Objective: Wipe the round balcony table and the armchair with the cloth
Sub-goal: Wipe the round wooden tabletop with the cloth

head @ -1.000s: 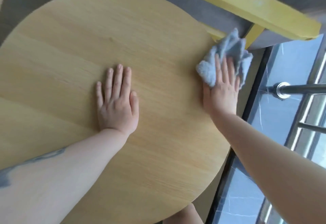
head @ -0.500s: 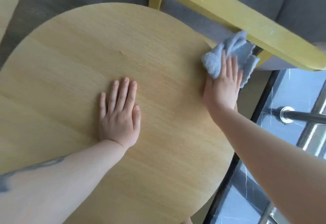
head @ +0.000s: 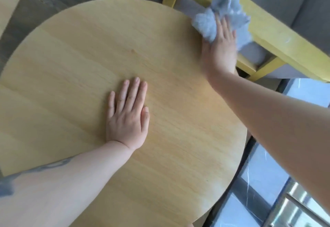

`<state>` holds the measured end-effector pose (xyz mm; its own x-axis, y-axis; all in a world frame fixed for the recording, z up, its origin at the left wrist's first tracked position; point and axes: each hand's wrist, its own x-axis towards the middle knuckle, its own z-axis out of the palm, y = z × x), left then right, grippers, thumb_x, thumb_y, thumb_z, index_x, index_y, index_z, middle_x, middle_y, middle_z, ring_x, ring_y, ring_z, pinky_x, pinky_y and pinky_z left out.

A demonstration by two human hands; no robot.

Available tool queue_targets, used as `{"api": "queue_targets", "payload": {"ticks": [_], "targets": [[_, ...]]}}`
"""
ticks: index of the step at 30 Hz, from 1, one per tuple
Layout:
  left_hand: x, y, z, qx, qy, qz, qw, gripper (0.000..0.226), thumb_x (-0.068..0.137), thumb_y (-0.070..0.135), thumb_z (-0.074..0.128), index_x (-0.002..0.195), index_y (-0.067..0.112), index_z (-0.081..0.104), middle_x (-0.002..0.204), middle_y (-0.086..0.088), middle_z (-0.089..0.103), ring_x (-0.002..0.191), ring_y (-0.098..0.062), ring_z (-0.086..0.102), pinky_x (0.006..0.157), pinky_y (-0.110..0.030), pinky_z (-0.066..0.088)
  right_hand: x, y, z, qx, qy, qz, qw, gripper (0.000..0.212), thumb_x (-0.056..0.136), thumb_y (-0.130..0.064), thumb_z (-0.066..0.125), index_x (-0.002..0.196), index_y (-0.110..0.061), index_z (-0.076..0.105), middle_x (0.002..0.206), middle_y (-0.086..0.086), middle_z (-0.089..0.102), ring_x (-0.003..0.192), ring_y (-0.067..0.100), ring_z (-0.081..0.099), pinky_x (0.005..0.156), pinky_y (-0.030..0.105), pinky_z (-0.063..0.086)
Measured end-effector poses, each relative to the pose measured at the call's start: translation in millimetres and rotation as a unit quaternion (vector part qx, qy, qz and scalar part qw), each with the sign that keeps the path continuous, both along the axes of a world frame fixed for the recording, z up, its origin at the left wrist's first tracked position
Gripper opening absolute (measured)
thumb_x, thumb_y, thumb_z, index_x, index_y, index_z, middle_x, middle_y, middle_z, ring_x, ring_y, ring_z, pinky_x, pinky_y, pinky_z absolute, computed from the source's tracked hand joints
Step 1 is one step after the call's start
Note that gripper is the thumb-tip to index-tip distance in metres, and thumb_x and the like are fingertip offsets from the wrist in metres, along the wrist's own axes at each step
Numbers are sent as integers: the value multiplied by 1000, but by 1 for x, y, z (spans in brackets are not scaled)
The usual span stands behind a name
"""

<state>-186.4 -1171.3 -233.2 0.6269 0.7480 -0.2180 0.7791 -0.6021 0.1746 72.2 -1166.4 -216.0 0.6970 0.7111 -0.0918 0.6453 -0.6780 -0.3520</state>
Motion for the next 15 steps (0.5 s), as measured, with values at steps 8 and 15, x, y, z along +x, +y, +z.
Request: {"api": "queue_targets", "payload": {"ticks": [8,15], "targets": [[1,1,0,1,-5,-1,1000,59,96,35,24,153,22,19,159,4,16,147,-18,12,118,-45,7,-68,41,-25,-9,-48,228,972,71,90,-10,48,153,-24,17,159,-4,16,148,16,7,118,35,-5],[-2,-1,-1,4,-5,-1,1000,58,96,34,24,153,22,18,160,4,14,147,-18,9,118,-44,6,-39,-3,7,52,-9,-124,991,70,89,-3,39,153,-19,16,159,1,17,148,16,7,121,36,-1]]}}
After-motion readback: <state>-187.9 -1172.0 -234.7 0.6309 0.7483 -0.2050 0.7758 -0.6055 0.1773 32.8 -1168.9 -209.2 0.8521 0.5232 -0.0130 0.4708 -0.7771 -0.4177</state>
